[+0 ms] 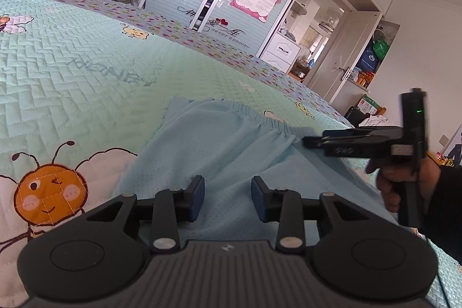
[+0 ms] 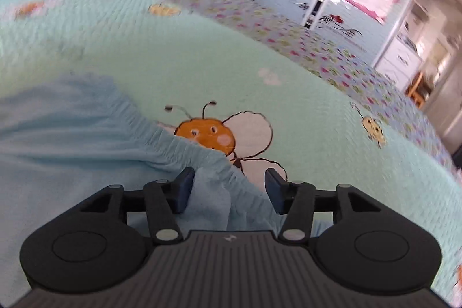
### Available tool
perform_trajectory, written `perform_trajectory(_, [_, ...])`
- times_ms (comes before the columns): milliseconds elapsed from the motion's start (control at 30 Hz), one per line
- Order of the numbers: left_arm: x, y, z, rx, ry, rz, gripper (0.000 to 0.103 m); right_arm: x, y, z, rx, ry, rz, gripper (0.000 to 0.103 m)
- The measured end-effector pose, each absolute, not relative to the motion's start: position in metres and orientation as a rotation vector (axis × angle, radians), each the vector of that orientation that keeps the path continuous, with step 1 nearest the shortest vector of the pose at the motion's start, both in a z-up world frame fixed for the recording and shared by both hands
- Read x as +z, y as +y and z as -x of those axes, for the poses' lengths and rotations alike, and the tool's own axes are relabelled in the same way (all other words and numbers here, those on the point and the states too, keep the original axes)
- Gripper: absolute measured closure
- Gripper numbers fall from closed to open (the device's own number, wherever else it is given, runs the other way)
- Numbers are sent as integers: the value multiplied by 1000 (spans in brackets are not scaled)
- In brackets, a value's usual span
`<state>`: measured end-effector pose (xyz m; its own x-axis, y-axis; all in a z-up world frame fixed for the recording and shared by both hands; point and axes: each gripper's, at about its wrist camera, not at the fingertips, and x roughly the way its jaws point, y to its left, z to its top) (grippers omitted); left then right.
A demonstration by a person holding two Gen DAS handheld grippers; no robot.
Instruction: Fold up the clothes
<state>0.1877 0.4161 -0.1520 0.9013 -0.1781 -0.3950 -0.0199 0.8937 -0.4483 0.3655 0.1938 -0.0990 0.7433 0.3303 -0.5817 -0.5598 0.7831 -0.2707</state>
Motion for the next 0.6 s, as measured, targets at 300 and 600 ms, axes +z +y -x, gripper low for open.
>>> perform_trajectory(300, [-153, 417, -188, -83, 446, 455, 64, -90, 177, -365, 502, 552, 186, 51])
perform_trajectory(600, [-153, 417, -189, -86, 452, 464, 64, -87, 173, -358, 454, 554, 112, 59])
